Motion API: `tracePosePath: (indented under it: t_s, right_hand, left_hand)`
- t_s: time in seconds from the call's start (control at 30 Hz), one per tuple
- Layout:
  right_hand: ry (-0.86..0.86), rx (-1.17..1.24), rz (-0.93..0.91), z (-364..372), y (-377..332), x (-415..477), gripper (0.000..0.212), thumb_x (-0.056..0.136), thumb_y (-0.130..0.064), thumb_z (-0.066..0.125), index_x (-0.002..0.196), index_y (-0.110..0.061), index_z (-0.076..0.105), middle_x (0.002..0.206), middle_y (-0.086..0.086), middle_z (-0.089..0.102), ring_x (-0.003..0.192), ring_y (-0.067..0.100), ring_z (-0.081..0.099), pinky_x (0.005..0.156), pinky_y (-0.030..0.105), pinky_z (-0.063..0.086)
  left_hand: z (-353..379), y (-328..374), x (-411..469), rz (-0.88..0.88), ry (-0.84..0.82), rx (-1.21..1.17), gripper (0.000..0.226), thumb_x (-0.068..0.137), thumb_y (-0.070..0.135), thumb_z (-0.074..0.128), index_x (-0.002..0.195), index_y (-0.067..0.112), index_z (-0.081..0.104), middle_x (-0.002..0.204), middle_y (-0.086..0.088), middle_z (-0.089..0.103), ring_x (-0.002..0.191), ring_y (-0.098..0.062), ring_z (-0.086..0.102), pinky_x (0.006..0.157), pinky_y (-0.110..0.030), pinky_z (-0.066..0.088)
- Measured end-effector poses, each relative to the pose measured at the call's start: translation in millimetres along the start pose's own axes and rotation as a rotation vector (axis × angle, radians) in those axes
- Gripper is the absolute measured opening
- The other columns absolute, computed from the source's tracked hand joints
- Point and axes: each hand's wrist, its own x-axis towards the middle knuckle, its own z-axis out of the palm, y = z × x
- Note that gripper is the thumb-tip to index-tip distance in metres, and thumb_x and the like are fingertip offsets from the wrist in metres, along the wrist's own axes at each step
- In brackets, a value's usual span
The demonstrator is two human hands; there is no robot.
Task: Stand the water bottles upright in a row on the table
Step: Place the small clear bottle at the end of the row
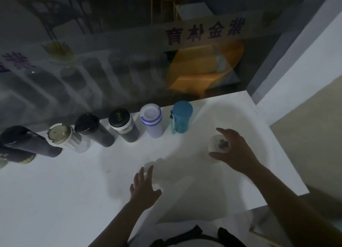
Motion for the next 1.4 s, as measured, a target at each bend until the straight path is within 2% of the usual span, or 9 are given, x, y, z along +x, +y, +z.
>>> tracePosePath:
  t_s: [0.1, 0.2, 0.33, 0.43, 0.67, 0.87, 1.03, 1.27, 1.4]
  right_hand:
    - [0.055, -0.035, -0.018, 15, 14, -6, 0.094, 0.061, -0.05, 0.084, 0.141, -0.03, 0.038, 0.147, 0.003, 0.039, 0.124, 0.028, 0.048, 0.103, 0.049, 0.043]
    - [0.099, -0.037, -0.077, 19, 19, -1, 0.095, 0.065, -0.042, 0.083, 0.144, -0.03, 0.032, 0.143, 0.0, 0.042, 0.123, 0.027, 0.048, 0.1, 0.048, 0.046]
    - [0.029, -0.057, -0.151, 16, 21, 11, 0.095, 0.068, -0.037, 0.08, 0.146, -0.035, 0.025, 0.13, -0.005, 0.049, 0.121, 0.024, 0.046, 0.094, 0.043, 0.048]
    - [-0.015, -0.076, -0.151, 4, 20, 29, 0.098, 0.067, -0.039, 0.083, 0.146, -0.035, 0.025, 0.124, -0.004, 0.054, 0.115, 0.024, 0.051, 0.098, 0.043, 0.046]
    - [0.001, -0.181, -0.171, -26, 1, 103, 0.096, 0.069, -0.038, 0.083, 0.146, -0.031, 0.026, 0.128, -0.001, 0.057, 0.12, 0.024, 0.052, 0.104, 0.042, 0.041]
    - [-0.002, -0.163, -0.168, -29, -14, 151, 0.094, 0.07, -0.028, 0.084, 0.145, -0.027, 0.028, 0.131, 0.004, 0.055, 0.126, 0.031, 0.046, 0.104, 0.05, 0.043]
    - [-0.04, -0.15, -0.187, -19, -14, 157, 0.094, 0.07, -0.029, 0.084, 0.145, -0.026, 0.028, 0.127, 0.004, 0.056, 0.122, 0.029, 0.048, 0.102, 0.047, 0.046]
    - [0.014, -0.15, -0.192, -9, -14, 150, 0.094, 0.074, -0.028, 0.081, 0.148, -0.026, 0.023, 0.135, 0.002, 0.051, 0.132, 0.029, 0.039, 0.104, 0.042, 0.041]
    - [0.042, -0.161, -0.181, -11, -18, 137, 0.099, 0.072, -0.032, 0.083, 0.148, -0.028, 0.02, 0.138, 0.002, 0.048, 0.135, 0.029, 0.035, 0.104, 0.046, 0.041]
  left_hand:
    - [6, 0, -1, -0.016, -0.026, 0.02, 0.095, 0.083, 0.047, 0.061, 0.153, 0.033, -0.002, 0.163, -0.004, -0.003, 0.149, -0.031, 0.005, 0.114, -0.054, 0.028]
    - [13, 0, -4, -0.015, -0.028, 0.041, 0.094, 0.082, 0.047, 0.061, 0.153, 0.031, 0.0, 0.162, -0.003, -0.003, 0.149, -0.03, 0.004, 0.114, -0.055, 0.029]
    - [19, 0, -7, -0.022, -0.018, 0.065, 0.092, 0.085, 0.046, 0.06, 0.153, 0.03, 0.001, 0.162, -0.001, -0.009, 0.15, -0.028, -0.002, 0.115, -0.057, 0.027]
    - [25, -1, -8, -0.037, -0.008, 0.077, 0.091, 0.085, 0.046, 0.06, 0.153, 0.031, 0.001, 0.163, -0.001, -0.01, 0.15, -0.029, -0.003, 0.114, -0.057, 0.027]
    - [34, 0, -9, -0.082, 0.003, 0.06, 0.091, 0.087, 0.047, 0.059, 0.153, 0.036, -0.004, 0.162, 0.004, -0.015, 0.15, -0.026, -0.006, 0.113, -0.058, 0.026]
    - [40, 3, -9, -0.124, 0.048, 0.034, 0.09, 0.086, 0.051, 0.058, 0.152, 0.041, -0.002, 0.162, 0.008, -0.013, 0.15, -0.023, -0.005, 0.112, -0.059, 0.026]
    - [42, 5, -12, -0.135, 0.072, 0.011, 0.089, 0.087, 0.047, 0.058, 0.151, 0.043, -0.003, 0.162, 0.01, -0.015, 0.151, -0.022, -0.006, 0.113, -0.058, 0.024]
    - [43, 5, -11, -0.128, 0.067, -0.024, 0.088, 0.086, 0.048, 0.059, 0.151, 0.044, 0.0, 0.162, 0.01, -0.014, 0.151, -0.024, -0.006, 0.113, -0.059, 0.023]
    - [31, -1, -10, -0.114, 0.007, -0.064, 0.085, 0.086, 0.049, 0.058, 0.152, 0.042, 0.005, 0.163, 0.008, -0.012, 0.151, -0.023, -0.006, 0.113, -0.057, 0.025]
